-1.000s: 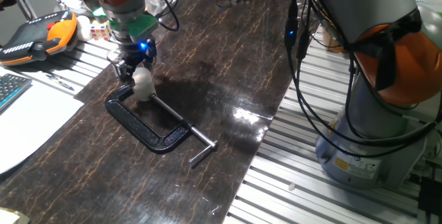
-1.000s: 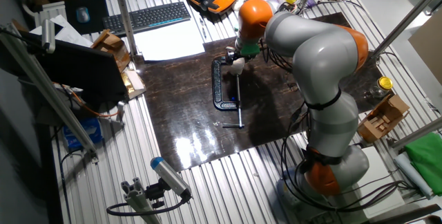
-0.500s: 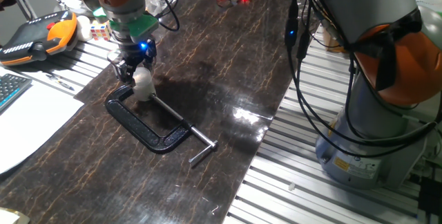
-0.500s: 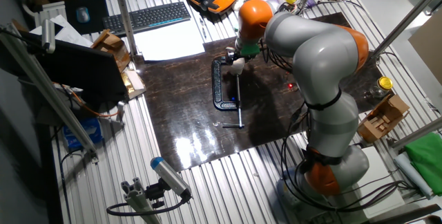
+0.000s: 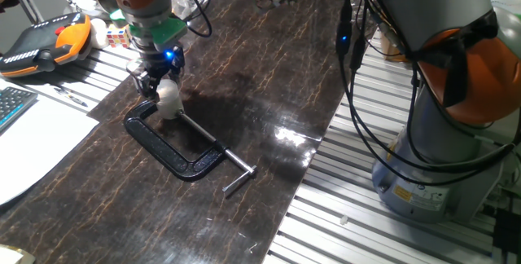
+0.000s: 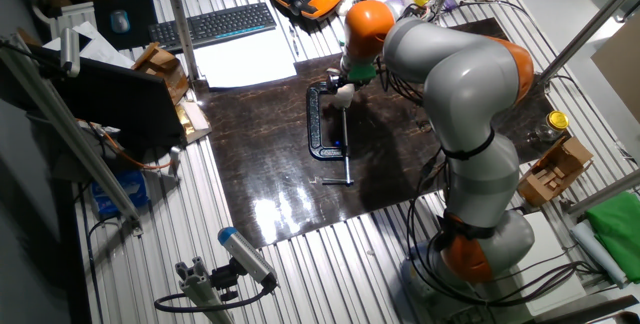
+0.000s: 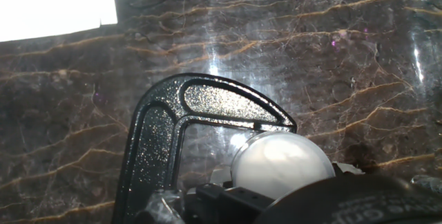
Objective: Screw the lid onto the jar
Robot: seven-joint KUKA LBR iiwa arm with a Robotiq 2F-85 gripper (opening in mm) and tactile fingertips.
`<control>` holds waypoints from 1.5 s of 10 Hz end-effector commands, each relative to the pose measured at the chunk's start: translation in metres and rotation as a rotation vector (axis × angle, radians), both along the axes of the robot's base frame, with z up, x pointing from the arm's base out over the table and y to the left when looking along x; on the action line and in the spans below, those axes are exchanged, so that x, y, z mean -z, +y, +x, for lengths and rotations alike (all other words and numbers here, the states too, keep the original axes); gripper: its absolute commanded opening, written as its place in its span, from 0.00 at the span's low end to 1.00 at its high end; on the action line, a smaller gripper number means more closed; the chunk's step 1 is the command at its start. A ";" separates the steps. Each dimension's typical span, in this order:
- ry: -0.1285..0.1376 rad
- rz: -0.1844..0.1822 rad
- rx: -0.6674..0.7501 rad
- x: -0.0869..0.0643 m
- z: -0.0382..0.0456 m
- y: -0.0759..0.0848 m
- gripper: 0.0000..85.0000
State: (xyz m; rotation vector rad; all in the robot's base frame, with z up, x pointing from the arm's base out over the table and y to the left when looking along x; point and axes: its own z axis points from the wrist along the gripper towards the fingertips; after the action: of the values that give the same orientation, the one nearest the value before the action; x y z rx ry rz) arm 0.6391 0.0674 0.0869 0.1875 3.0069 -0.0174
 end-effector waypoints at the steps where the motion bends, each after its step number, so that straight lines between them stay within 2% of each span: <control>1: 0.000 -0.001 0.005 0.000 0.0000 0.000 0.82; 7: 0.002 0.000 0.048 0.000 -0.0002 0.000 0.81; 11: 0.012 0.010 0.137 0.000 -0.0003 0.000 0.81; 15: 0.008 0.019 0.236 0.000 -0.0004 0.001 0.81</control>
State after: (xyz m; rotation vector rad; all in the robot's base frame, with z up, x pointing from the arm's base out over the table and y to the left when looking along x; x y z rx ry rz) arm 0.6387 0.0680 0.0869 0.5488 2.9745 -0.0119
